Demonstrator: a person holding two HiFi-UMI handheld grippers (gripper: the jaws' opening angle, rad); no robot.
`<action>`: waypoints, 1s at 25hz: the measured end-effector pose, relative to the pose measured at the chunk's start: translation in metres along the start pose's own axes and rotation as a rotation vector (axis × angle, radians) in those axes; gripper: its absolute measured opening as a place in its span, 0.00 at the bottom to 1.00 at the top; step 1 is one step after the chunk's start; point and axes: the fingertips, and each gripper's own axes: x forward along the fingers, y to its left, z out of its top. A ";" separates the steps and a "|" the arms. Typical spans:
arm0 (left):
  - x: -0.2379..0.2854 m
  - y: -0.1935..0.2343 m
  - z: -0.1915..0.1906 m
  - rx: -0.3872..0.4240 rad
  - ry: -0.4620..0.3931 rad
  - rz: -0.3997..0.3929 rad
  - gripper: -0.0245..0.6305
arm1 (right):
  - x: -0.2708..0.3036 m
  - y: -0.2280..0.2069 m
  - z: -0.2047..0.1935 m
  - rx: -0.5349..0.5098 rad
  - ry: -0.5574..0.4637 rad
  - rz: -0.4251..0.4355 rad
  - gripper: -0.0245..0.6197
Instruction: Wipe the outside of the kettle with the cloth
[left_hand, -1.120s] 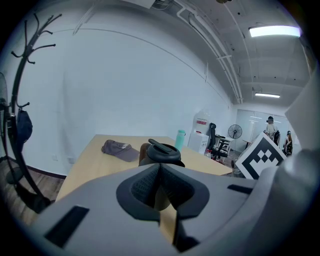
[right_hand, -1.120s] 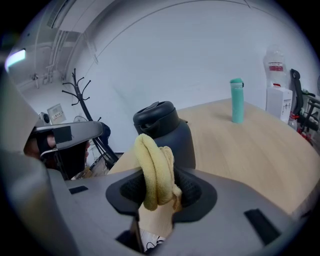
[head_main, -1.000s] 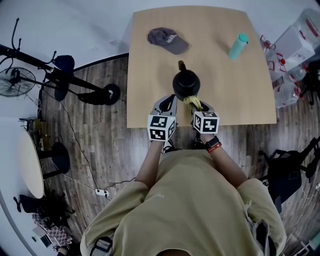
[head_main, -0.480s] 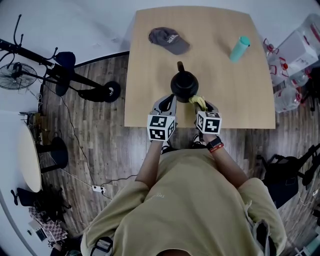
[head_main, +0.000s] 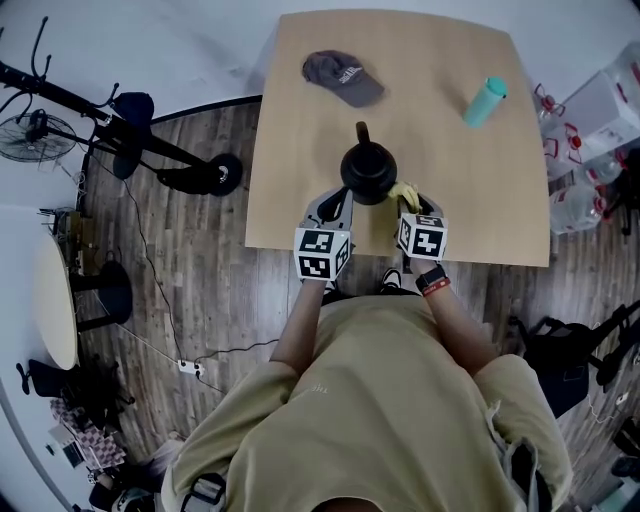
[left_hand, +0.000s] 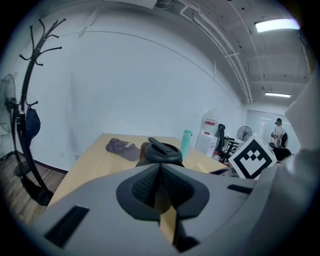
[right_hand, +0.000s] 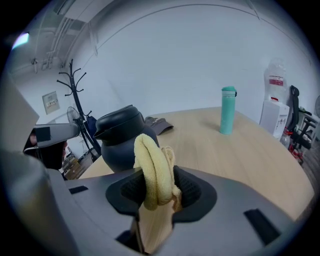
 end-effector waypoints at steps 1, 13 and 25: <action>0.000 0.002 0.000 -0.001 0.001 0.007 0.07 | 0.003 -0.002 0.001 -0.007 0.000 -0.005 0.27; -0.015 0.016 -0.002 0.003 0.009 0.042 0.07 | 0.039 -0.025 0.028 -0.016 -0.013 -0.030 0.27; -0.029 0.044 -0.007 0.003 0.016 0.010 0.07 | 0.005 0.009 -0.025 0.141 0.034 -0.012 0.27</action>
